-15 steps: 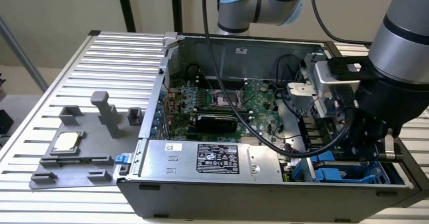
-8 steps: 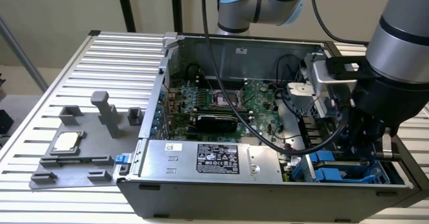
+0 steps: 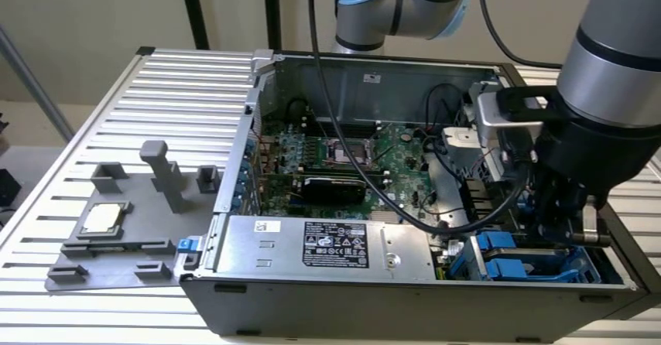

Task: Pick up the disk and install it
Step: 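Insert the first disk wire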

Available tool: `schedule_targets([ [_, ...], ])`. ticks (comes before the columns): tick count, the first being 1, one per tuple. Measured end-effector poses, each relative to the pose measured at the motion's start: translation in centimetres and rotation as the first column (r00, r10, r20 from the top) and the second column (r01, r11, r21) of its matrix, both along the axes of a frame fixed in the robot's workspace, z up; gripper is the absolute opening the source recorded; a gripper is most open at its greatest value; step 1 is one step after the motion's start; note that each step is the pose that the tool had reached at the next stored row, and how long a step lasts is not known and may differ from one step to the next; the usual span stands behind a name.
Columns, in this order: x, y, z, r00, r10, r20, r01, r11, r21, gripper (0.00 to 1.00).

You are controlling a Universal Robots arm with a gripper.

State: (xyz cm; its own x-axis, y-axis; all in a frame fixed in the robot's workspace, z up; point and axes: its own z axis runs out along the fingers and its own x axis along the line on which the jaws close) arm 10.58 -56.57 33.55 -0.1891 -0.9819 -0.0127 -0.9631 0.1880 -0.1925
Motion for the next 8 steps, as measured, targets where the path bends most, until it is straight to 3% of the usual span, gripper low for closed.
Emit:
schedule_targets([
  [8,-0.01,0.22,-0.11,0.9995,-0.032,0.0014,0.032,0.9995,-0.0006,0.16],
])
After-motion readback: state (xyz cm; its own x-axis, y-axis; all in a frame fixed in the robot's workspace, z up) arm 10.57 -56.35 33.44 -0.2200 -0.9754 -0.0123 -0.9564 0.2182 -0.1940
